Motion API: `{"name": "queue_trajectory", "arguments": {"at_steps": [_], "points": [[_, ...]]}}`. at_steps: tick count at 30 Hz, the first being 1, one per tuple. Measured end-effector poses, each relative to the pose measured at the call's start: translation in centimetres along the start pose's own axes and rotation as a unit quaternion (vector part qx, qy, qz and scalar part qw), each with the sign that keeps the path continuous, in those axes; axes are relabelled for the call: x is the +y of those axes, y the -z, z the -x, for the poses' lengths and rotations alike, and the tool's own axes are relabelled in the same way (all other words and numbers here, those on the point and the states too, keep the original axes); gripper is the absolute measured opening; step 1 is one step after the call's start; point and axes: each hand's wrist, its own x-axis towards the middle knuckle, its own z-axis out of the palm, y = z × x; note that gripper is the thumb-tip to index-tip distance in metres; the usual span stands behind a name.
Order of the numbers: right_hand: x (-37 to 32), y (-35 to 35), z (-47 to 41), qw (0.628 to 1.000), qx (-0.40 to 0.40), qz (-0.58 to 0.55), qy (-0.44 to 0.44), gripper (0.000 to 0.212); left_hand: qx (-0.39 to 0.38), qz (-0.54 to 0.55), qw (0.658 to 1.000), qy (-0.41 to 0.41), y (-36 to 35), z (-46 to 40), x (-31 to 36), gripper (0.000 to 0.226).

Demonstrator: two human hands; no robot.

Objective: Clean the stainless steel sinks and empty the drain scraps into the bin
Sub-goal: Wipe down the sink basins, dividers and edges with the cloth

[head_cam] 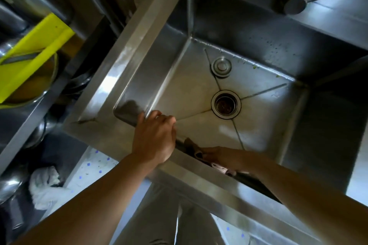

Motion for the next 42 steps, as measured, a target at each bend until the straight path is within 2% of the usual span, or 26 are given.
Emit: {"name": "queue_trajectory", "arguments": {"at_steps": [5,8,10,13,15,18,21,25,30,33,38,42], "points": [[0.6,0.1,7.5,0.996,0.010,-0.086,0.013,0.037,-0.034,0.010,0.999,0.000,0.4,0.1,0.3,0.023],[1.2,0.3,8.2,0.991,0.035,-0.126,-0.005,0.037,-0.022,0.042,0.999,-0.026,1.1,-0.4,1.8,0.015],[1.2,0.2,7.0,0.992,0.042,-0.115,-0.033,0.037,-0.021,0.074,0.995,-0.060,1.4,-0.6,3.5,0.027],[2.3,-0.3,3.5,0.996,0.010,-0.064,-0.068,0.044,-0.097,0.070,0.987,-0.108,0.5,-0.8,5.8,0.038],[4.2,-0.3,0.8,0.994,0.005,-0.053,-0.092,0.052,-0.126,0.054,0.984,-0.115,-0.1,-1.0,6.1,0.044],[6.7,0.1,-1.8,0.990,0.002,-0.027,-0.140,0.061,-0.128,0.059,0.984,-0.111,-0.3,-1.4,6.0,0.052],[6.5,0.2,-1.7,0.988,-0.006,-0.002,-0.152,0.054,-0.137,0.058,0.982,-0.118,-0.4,-1.4,6.0,0.052],[5.8,-0.3,2.0,0.987,0.002,-0.015,-0.157,0.059,-0.151,0.055,0.980,-0.116,-0.2,-1.3,6.0,0.031],[4.4,-0.6,10.4,0.987,0.049,-0.061,-0.141,0.029,-0.168,0.084,0.969,-0.160,0.5,-1.2,8.2,0.023],[3.9,-0.7,13.1,0.983,0.059,-0.094,-0.144,0.030,-0.199,0.088,0.959,-0.180,0.5,-0.8,9.8,0.014],[5.5,-0.3,11.3,0.973,0.050,-0.141,-0.175,0.025,-0.235,0.105,0.951,-0.172,0.0,-0.7,9.9,0.019],[7.3,0.1,7.0,0.975,0.029,-0.048,-0.215,0.048,-0.216,0.110,0.954,-0.178,-0.4,-0.8,9.9,0.026]]}}
